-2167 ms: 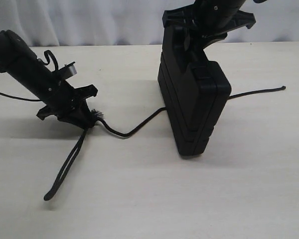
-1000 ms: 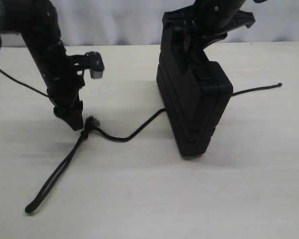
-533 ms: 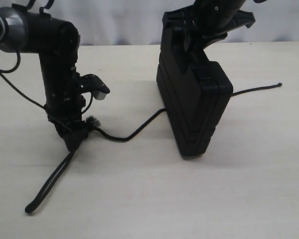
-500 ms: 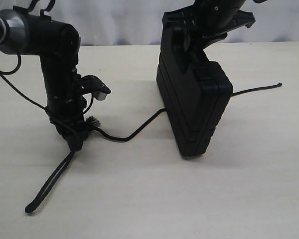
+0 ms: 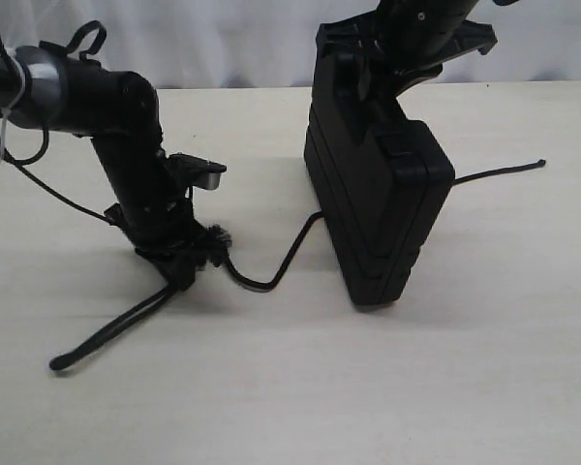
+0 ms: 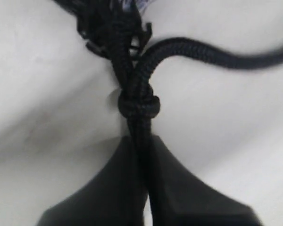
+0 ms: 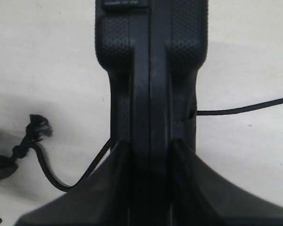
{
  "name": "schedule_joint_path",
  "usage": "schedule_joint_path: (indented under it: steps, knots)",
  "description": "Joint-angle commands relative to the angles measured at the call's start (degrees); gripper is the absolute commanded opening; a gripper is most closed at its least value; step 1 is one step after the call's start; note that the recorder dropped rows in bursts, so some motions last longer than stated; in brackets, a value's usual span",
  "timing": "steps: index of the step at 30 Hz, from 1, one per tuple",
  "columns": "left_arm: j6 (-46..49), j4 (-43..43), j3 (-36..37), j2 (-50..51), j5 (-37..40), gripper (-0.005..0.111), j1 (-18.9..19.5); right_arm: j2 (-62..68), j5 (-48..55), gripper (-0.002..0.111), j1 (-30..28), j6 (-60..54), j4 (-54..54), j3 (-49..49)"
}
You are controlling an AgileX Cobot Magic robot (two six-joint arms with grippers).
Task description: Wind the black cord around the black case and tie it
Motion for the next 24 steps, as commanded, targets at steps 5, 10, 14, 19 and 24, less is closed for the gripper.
schedule_joint_path:
  steps: [5, 10, 14, 19, 24]
  knots:
    - [-13.07, -13.74, 2.67, -1.41, -11.88, 0.000, -0.01, -0.49, 1.94, 0.004, 0.13, -1.22, 0.37, 0.00]
    - [-12.79, -27.12, 17.48, -10.72, -39.47, 0.000, 1.27, -0.49, 1.92, 0.004, 0.13, -2.58, 0.37, 0.00]
    - [-12.79, -34.14, 29.06, -17.79, -52.54, 0.000, 2.22, -0.49, 1.70, 0.004, 0.13, -2.67, 0.37, 0.00]
    - [-12.26, -34.03, 33.87, -17.79, -49.75, 0.041, 2.88, -0.49, 2.47, 0.004, 0.13, -3.39, 3.42, 0.00]
    - [-5.21, -17.63, 28.46, -18.37, -41.27, 0.062, 2.88, -0.49, 2.47, 0.004, 0.13, -3.39, 3.33, 0.00]
